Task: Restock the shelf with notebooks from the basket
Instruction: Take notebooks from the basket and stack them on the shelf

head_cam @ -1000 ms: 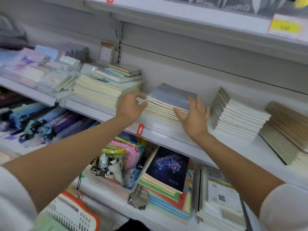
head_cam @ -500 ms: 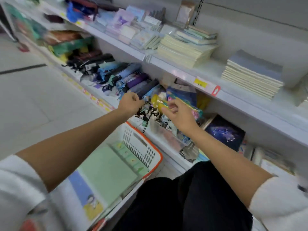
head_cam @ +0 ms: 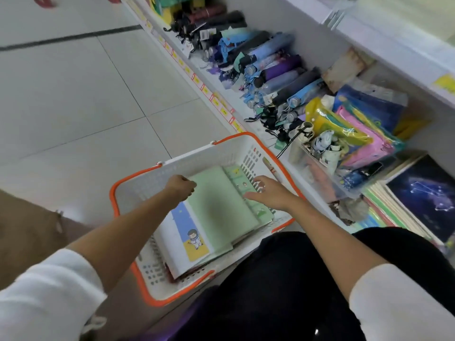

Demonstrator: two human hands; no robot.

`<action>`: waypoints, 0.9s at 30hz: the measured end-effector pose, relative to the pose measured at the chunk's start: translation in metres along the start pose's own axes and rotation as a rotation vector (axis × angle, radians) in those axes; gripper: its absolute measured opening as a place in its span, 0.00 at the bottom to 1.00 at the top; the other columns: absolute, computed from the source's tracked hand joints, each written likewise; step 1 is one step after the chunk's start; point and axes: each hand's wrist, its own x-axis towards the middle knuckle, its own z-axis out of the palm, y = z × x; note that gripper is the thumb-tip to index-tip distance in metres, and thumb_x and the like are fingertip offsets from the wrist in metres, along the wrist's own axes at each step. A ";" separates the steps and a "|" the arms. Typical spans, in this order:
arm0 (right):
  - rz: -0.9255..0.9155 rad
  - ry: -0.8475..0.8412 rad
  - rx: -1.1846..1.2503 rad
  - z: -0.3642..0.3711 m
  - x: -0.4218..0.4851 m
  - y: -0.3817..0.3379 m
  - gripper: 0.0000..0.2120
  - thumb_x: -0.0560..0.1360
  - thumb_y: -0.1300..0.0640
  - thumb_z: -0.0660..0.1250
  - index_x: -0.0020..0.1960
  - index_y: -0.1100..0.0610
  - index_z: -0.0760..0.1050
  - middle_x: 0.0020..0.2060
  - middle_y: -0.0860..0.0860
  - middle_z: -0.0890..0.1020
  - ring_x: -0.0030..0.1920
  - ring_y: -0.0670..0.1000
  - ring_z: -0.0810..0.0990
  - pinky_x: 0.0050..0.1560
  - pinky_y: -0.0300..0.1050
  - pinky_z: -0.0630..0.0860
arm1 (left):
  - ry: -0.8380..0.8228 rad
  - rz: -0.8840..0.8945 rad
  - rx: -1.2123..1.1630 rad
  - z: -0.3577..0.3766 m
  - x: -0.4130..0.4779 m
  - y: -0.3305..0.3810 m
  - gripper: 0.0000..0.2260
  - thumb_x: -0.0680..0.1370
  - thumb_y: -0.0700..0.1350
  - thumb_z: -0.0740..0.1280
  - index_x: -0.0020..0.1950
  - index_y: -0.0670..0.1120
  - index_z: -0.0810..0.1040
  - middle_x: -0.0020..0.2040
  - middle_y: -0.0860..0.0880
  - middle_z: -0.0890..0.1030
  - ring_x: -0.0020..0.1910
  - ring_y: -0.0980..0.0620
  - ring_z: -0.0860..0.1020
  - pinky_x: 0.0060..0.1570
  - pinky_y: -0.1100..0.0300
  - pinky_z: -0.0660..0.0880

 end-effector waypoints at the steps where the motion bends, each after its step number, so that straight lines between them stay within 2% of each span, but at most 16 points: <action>1: 0.006 -0.027 -0.019 0.007 0.006 0.000 0.38 0.72 0.39 0.70 0.75 0.51 0.60 0.73 0.53 0.65 0.70 0.54 0.68 0.66 0.52 0.70 | -0.001 -0.073 -0.012 -0.002 0.003 -0.016 0.13 0.78 0.39 0.67 0.34 0.39 0.72 0.32 0.43 0.74 0.28 0.50 0.71 0.29 0.62 0.67; 5: 0.020 -0.129 -0.131 0.033 0.026 0.004 0.37 0.75 0.42 0.67 0.77 0.55 0.57 0.76 0.53 0.61 0.73 0.55 0.64 0.70 0.51 0.65 | -0.039 -0.317 -0.030 -0.005 0.013 -0.075 0.10 0.78 0.41 0.67 0.41 0.37 0.72 0.38 0.40 0.75 0.35 0.44 0.74 0.37 0.56 0.72; 8: 0.059 -0.176 -0.170 0.045 0.036 0.016 0.36 0.77 0.43 0.65 0.77 0.56 0.55 0.76 0.53 0.60 0.73 0.55 0.63 0.69 0.50 0.63 | 0.007 -0.391 -0.001 -0.001 0.014 -0.099 0.11 0.78 0.41 0.67 0.55 0.37 0.69 0.52 0.41 0.69 0.53 0.40 0.73 0.48 0.51 0.70; 9: 0.077 -0.189 -0.173 0.047 0.039 0.021 0.36 0.77 0.44 0.65 0.77 0.56 0.55 0.76 0.53 0.60 0.74 0.55 0.63 0.69 0.50 0.63 | 0.023 -0.409 0.023 0.000 0.015 -0.106 0.13 0.78 0.42 0.66 0.57 0.37 0.68 0.53 0.41 0.68 0.54 0.39 0.72 0.48 0.51 0.69; 13: 0.147 -0.196 -0.109 0.053 0.051 0.035 0.35 0.78 0.46 0.65 0.78 0.57 0.54 0.77 0.54 0.58 0.74 0.56 0.62 0.69 0.50 0.63 | 0.033 -0.489 0.019 0.006 0.021 -0.121 0.14 0.77 0.43 0.67 0.56 0.37 0.67 0.49 0.41 0.67 0.44 0.43 0.68 0.44 0.50 0.66; 16: 0.209 -0.167 -0.017 0.063 0.060 0.044 0.34 0.78 0.48 0.66 0.77 0.56 0.54 0.76 0.54 0.60 0.73 0.57 0.64 0.67 0.50 0.65 | 0.048 -0.537 0.046 0.009 0.027 -0.126 0.13 0.78 0.41 0.65 0.58 0.37 0.65 0.53 0.40 0.67 0.49 0.41 0.69 0.47 0.50 0.66; 19: 0.252 -0.178 0.073 0.079 0.067 0.053 0.39 0.77 0.49 0.67 0.79 0.55 0.48 0.76 0.55 0.59 0.73 0.58 0.63 0.69 0.51 0.64 | 0.026 -0.606 0.000 0.009 0.028 -0.135 0.15 0.78 0.41 0.66 0.60 0.38 0.64 0.57 0.41 0.67 0.53 0.40 0.70 0.50 0.49 0.68; 22: 0.301 -0.225 0.175 0.090 0.073 0.056 0.45 0.75 0.49 0.70 0.79 0.53 0.44 0.76 0.53 0.59 0.74 0.57 0.62 0.72 0.53 0.62 | 0.088 -0.634 -0.118 0.005 0.026 -0.138 0.14 0.77 0.41 0.66 0.58 0.38 0.66 0.53 0.41 0.71 0.43 0.41 0.71 0.46 0.50 0.68; 23: 0.305 -0.217 0.178 0.093 0.075 0.057 0.45 0.74 0.50 0.71 0.79 0.54 0.45 0.75 0.53 0.61 0.73 0.57 0.63 0.72 0.54 0.64 | 0.127 -0.633 -0.142 0.005 0.029 -0.141 0.15 0.76 0.42 0.67 0.58 0.37 0.68 0.52 0.40 0.73 0.42 0.41 0.73 0.45 0.49 0.70; 25: 0.285 -0.161 0.104 0.094 0.080 0.056 0.39 0.74 0.52 0.70 0.77 0.58 0.53 0.71 0.55 0.68 0.68 0.58 0.70 0.68 0.54 0.70 | 0.213 -0.610 -0.113 0.006 0.030 -0.143 0.21 0.74 0.44 0.70 0.61 0.35 0.70 0.58 0.38 0.75 0.51 0.37 0.76 0.47 0.46 0.75; 27: 0.248 -0.087 0.015 0.090 0.082 0.053 0.31 0.76 0.55 0.67 0.75 0.61 0.59 0.69 0.57 0.71 0.63 0.59 0.74 0.61 0.52 0.74 | 0.276 -0.568 -0.115 0.010 0.026 -0.141 0.21 0.74 0.43 0.71 0.63 0.34 0.70 0.58 0.39 0.75 0.56 0.36 0.76 0.46 0.49 0.74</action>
